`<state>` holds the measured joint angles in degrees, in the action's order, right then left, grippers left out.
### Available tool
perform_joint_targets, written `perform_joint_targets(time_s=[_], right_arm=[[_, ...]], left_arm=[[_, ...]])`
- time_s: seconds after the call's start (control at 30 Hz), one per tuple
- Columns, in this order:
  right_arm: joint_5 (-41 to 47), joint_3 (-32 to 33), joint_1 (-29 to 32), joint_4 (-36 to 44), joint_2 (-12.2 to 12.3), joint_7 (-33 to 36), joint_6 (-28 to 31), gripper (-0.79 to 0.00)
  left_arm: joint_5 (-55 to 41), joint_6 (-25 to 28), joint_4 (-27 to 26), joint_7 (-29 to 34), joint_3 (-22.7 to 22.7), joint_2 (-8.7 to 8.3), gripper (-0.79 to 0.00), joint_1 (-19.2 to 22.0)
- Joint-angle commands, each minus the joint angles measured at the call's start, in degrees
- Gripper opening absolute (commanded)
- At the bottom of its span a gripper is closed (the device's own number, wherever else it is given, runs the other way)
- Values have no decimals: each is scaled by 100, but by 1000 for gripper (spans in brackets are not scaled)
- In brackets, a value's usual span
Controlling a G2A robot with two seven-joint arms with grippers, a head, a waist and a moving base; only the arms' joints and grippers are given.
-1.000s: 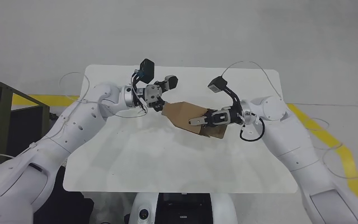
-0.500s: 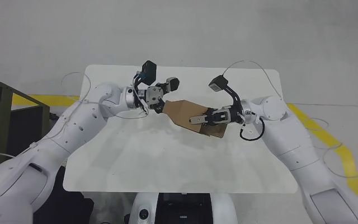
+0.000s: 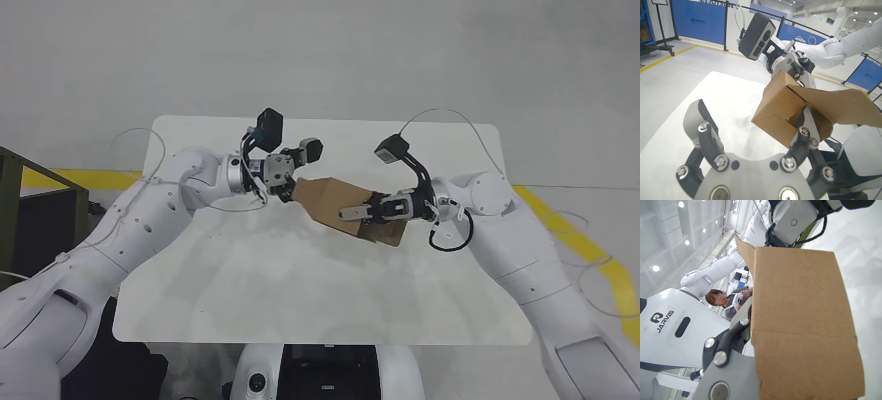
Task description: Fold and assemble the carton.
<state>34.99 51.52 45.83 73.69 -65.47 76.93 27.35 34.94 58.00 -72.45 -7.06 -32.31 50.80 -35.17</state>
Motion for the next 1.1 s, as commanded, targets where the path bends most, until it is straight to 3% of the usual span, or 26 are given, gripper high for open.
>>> perform_joint_targets(time_s=[0.0,0.63,1.07], right_arm=[[17,10,0,-23,5,-2,3,-785],[143,203,3,-383,67,-68,68,-785],[-357,-140,-572,-905,26,396,-396,-785]], left_arm=[[-13,0,64,-35,-23,-9,0,-12],[-145,0,265,-473,-379,-287,0,-328],[-294,0,175,-694,-398,-566,0,-446]])
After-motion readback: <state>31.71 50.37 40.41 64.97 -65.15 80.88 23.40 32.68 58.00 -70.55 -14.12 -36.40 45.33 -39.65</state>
